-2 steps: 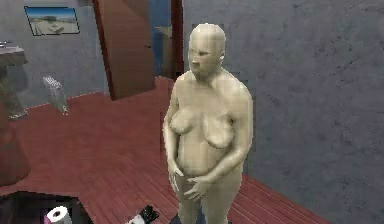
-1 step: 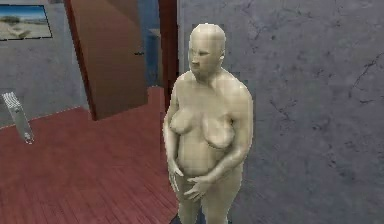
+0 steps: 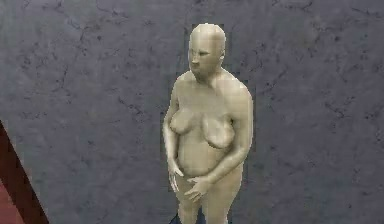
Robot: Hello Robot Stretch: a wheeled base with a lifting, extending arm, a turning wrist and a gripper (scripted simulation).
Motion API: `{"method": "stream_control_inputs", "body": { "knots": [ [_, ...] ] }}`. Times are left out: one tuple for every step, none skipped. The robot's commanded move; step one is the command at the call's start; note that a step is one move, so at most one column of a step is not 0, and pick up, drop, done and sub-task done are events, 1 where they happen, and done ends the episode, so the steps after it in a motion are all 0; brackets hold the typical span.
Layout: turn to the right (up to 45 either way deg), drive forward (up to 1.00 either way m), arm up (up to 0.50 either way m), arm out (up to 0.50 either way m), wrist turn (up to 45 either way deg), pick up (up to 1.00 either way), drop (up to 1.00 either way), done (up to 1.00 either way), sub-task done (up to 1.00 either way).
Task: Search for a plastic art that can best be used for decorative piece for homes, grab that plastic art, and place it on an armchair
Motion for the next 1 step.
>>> {"method": "stream_control_inputs", "body": {
  "knots": [
    [0.0, 0.30, 0.00, 0.00, 0.0, 0.00, 0.00, 0.00, 0.00]
  ]
}}
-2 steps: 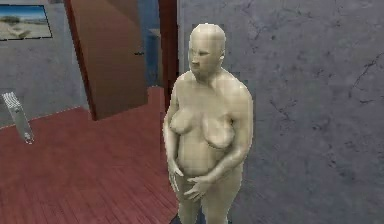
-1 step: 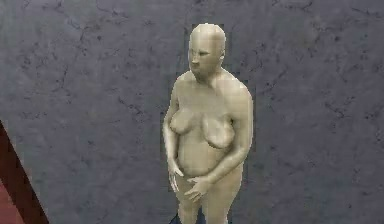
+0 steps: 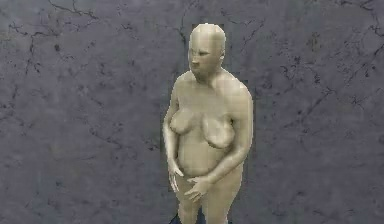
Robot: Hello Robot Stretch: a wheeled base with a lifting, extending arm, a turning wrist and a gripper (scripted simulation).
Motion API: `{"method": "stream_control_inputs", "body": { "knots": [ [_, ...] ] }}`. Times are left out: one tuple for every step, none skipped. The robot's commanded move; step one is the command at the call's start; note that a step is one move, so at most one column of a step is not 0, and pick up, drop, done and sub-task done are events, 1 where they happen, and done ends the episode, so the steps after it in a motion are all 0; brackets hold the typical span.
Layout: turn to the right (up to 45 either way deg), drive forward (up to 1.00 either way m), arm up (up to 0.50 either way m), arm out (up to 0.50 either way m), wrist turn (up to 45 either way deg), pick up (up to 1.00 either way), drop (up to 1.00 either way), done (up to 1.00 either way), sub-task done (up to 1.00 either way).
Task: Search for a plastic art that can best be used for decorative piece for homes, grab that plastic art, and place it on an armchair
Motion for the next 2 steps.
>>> {"method": "stream_control_inputs", "body": {
  "knots": [
    [-45.0, 0.00, 0.00, 0.00, 0.0, 0.00, 0.00, 0.00, 0.00],
    [-39.0, 0.00, 0.00, 0.00, 0.0, 0.00, 0.00, 0.00, 0.00]
  ]
}}
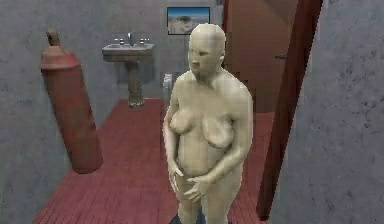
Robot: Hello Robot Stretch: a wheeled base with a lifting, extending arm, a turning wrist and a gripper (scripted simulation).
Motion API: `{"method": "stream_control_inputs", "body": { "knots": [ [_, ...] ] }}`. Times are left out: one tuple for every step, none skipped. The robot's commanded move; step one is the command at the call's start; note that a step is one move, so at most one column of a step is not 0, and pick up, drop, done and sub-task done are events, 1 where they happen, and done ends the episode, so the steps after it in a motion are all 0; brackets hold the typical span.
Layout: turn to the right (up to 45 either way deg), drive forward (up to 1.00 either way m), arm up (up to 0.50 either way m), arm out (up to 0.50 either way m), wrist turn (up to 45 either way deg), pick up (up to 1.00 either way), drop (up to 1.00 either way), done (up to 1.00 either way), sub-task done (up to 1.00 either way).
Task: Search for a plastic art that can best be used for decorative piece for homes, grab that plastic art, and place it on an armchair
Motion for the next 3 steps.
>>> {"method": "stream_control_inputs", "body": {
  "knots": [
    [0.0, 1.00, 0.00, 0.00, 0.0, 0.00, 0.00, 0.00, 0.00],
    [-6.0, 0.00, 0.00, 0.00, 0.0, 0.00, 0.00, 0.00, 0.00],
    [0.0, 0.30, 0.00, 0.00, 0.0, 0.00, 0.00, 0.00, 0.00]
  ]
}}
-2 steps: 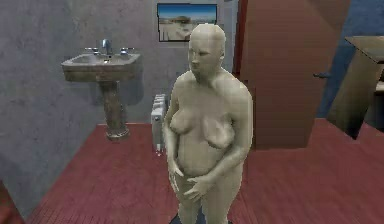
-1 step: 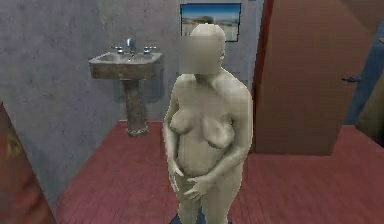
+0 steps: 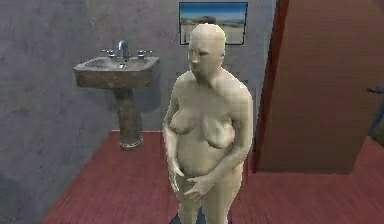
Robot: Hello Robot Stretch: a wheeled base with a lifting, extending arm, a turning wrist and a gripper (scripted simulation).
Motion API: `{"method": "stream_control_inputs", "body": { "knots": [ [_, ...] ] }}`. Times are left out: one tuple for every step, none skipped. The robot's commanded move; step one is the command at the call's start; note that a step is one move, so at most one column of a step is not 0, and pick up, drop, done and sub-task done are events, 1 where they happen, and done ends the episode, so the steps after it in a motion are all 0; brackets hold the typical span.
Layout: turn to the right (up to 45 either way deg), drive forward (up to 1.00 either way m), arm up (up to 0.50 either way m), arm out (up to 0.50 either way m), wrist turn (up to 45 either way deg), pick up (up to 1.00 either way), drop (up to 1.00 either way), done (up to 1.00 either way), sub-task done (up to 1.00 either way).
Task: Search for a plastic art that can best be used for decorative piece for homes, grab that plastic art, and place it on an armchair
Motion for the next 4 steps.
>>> {"method": "stream_control_inputs", "body": {
  "knots": [
    [45.0, 0.00, 0.00, 0.00, 0.0, 0.00, 0.00, 0.00, 0.00],
    [24.0, 0.00, 0.00, 0.00, 0.0, 0.00, 0.00, 0.00, 0.00],
    [0.0, 1.00, 0.00, 0.00, 0.0, 0.00, 0.00, 0.00, 0.00],
    [12.0, 0.00, 0.00, 0.00, 0.0, 0.00, 0.00, 0.00, 0.00]
  ]
}}
